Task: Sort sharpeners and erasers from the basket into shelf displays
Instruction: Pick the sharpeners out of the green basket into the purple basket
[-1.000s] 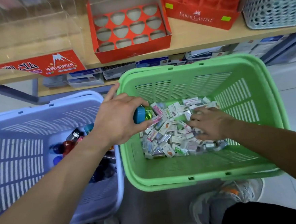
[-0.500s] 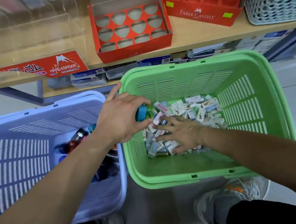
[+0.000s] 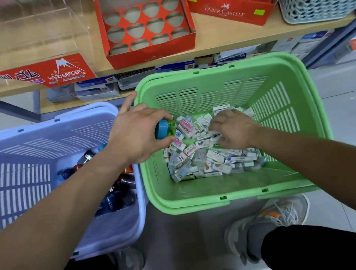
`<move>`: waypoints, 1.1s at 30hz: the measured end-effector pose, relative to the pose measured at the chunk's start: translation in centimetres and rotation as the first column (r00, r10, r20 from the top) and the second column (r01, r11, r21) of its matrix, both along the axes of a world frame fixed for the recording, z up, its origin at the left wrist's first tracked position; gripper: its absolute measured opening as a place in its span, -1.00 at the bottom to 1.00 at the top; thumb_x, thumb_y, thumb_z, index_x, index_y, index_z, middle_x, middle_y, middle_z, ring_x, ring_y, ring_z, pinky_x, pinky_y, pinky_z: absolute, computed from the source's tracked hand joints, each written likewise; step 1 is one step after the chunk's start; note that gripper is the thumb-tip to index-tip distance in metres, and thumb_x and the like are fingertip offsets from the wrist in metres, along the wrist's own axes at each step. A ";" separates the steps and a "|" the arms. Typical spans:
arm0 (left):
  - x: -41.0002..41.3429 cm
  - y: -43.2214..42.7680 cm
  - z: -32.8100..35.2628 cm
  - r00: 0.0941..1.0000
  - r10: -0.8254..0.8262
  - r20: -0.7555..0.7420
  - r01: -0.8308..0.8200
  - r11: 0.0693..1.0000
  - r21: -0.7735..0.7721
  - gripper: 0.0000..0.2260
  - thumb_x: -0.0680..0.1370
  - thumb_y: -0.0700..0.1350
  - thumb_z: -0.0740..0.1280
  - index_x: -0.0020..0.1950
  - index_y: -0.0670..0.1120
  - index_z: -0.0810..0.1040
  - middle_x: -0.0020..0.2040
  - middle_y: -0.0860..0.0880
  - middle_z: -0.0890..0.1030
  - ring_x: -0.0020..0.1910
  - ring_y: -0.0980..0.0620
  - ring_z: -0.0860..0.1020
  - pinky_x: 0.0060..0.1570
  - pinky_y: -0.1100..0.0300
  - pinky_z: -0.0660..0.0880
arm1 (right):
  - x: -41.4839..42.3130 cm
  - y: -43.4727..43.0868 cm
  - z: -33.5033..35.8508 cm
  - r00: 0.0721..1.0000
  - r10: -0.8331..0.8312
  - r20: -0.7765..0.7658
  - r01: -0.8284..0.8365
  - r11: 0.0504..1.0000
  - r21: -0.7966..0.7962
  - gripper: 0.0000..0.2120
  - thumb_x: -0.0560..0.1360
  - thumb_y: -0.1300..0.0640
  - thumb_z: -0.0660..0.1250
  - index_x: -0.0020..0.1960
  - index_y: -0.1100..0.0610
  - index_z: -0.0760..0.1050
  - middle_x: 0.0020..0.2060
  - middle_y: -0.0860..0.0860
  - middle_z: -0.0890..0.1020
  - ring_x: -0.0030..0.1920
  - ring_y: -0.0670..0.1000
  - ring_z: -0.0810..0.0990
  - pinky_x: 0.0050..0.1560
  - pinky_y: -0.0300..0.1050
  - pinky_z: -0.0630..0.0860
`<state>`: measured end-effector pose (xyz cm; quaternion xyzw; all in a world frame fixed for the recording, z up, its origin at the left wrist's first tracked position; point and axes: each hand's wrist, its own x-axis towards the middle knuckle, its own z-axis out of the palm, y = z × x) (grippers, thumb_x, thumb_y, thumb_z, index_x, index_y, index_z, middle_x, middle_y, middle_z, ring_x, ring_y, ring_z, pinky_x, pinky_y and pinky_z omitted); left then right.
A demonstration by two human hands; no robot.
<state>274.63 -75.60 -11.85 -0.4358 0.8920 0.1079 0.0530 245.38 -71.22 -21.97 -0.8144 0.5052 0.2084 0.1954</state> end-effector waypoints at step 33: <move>0.0 -0.1 -0.4 1.000 0.011 -0.013 -0.011 1.000 -0.018 -0.53 0.47 0.39 0.30 0.28 0.18 0.51 0.16 0.16 0.66 0.23 0.04 0.54 0.58 -0.09 -0.08 | 3.4 -0.9 -0.1 0.958 0.285 -0.034 -0.241 0.865 0.441 -0.49 0.42 -0.44 0.28 0.23 -0.17 0.53 0.02 -0.28 0.53 0.17 -0.07 0.44 0.41 0.17 0.32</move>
